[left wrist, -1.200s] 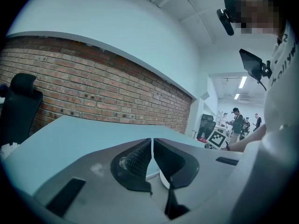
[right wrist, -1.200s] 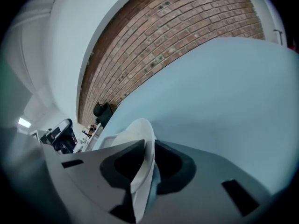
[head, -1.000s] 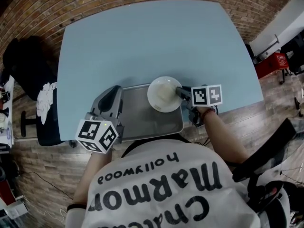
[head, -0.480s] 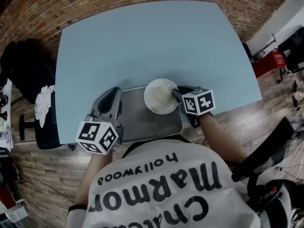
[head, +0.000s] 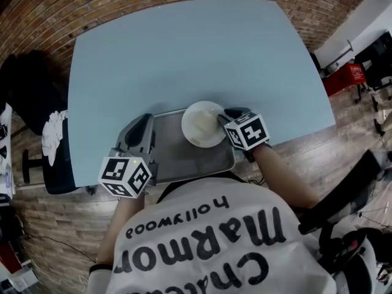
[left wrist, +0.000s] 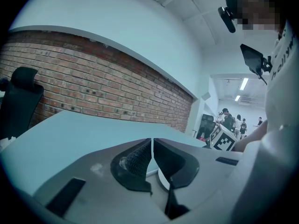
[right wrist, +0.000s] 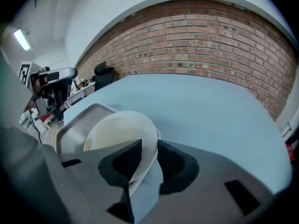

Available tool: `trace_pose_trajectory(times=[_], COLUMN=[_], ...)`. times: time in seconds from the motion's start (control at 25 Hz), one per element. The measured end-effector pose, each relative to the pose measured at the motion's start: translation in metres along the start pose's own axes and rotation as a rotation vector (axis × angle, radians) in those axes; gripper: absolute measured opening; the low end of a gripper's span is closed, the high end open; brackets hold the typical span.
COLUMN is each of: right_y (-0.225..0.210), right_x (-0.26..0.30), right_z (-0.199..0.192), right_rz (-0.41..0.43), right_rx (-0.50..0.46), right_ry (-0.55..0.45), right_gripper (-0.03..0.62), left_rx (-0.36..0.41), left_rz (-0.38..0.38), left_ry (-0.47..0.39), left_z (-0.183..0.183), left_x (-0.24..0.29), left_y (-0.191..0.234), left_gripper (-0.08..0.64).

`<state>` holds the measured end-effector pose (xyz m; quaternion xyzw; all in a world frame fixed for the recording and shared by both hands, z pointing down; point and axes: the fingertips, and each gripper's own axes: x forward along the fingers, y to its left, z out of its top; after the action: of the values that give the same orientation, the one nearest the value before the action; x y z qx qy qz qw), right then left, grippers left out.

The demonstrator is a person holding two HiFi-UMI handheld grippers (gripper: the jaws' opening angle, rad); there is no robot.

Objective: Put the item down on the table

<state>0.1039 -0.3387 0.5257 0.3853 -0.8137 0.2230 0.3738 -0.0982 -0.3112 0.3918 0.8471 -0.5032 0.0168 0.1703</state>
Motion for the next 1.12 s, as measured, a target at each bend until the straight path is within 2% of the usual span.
trace_pose_trajectory(times=[0.12, 0.36, 0.48, 0.6, 0.68, 0.8, 0.92, 1.04, 1.12], right_y=[0.001, 0.004, 0.003, -0.001, -0.003, -0.002, 0.014, 0.038, 0.051], right_x=[-0.001, -0.002, -0.005, -0.015, -0.026, -0.044, -0.068, -0.094, -0.111], right_z=[0.0, -0.002, 0.0, 0.008, 0.016, 0.034, 0.06, 0.082, 0.092], right_rz=[-0.036, -0.076, -0.109, -0.171, -0.19, -0.163, -0.09, -0.037, -0.006], right_rx=[-0.056, -0.076, -0.091, -0.122, -0.106, -0.044, 0.001, -0.028, -0.045], right_ry=[0.033, 0.061, 0.03, -0.043, -0.095, -0.184, -0.297, -0.382, -0.423], right_gripper=[0.091, 0.091, 0.091, 0.091, 0.091, 0.091, 0.089, 0.086, 0.073], left_rx=[0.002, 0.002, 0.008, 0.007, 0.005, 0.007, 0.018, 0.037, 0.022], left_rz=[-0.01, -0.026, -0.033, -0.034, -0.038, -0.051, -0.075, -0.089, -0.088], left_ry=[0.006, 0.004, -0.001, 0.002, 0.008, 0.018, 0.026, 0.051, 0.072], left_z=[-0.002, -0.003, -0.001, -0.002, -0.003, -0.004, -0.007, -0.014, -0.019], left_x=[0.001, -0.001, -0.003, -0.005, -0.007, -0.007, -0.01, -0.019, -0.028], left_y=[-0.002, -0.004, -0.005, -0.004, -0.004, -0.005, -0.009, -0.011, -0.008], left_gripper=[0.02, 0.02, 0.02, 0.02, 0.02, 0.02, 0.02, 0.02, 0.02])
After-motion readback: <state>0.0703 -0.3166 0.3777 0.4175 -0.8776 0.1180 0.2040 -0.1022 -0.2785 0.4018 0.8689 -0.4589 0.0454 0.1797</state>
